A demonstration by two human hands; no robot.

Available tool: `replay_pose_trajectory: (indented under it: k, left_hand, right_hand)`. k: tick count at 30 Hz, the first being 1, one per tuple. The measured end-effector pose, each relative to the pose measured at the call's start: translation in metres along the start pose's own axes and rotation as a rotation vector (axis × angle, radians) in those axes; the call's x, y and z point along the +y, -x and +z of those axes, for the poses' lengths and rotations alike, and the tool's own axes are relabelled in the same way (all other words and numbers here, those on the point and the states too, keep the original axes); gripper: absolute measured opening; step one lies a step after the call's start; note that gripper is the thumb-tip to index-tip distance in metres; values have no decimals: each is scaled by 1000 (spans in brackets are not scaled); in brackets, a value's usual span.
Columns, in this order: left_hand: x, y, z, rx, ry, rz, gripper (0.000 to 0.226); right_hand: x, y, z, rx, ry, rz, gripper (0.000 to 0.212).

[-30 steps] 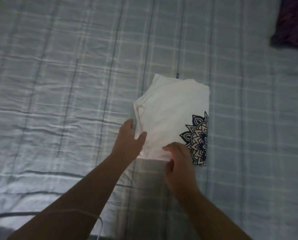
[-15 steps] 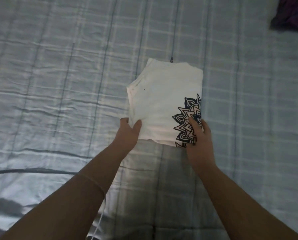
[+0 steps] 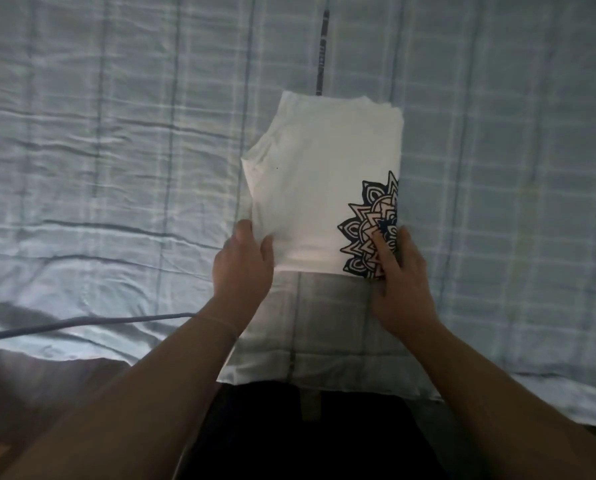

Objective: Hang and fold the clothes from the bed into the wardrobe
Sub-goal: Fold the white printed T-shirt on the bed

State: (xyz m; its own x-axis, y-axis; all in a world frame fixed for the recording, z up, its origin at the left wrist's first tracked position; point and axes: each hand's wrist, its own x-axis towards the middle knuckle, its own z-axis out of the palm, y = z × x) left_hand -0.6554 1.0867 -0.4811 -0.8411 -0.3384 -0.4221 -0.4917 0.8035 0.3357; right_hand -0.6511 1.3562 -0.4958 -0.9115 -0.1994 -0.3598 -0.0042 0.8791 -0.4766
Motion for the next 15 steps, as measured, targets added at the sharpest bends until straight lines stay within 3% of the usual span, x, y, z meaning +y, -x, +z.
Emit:
replay_pose_trajectory:
  k: [3, 7, 11, 15]
  left_hand:
    - [12, 3, -3, 140, -22, 166, 59]
    - [35, -3, -5, 139, -108, 455, 59]
    - [49, -34, 16, 66, -251, 452, 60]
    - [26, -60, 28, 29, -247, 439, 64]
  right_hand:
    - [-8, -5, -14, 89, -48, 3, 82]
    - [-31, -34, -34, 211, -39, -99, 63]
    - [-48, -80, -24, 188, 187, -216, 60]
    - [-35, -106, 5, 85, 295, -169, 65]
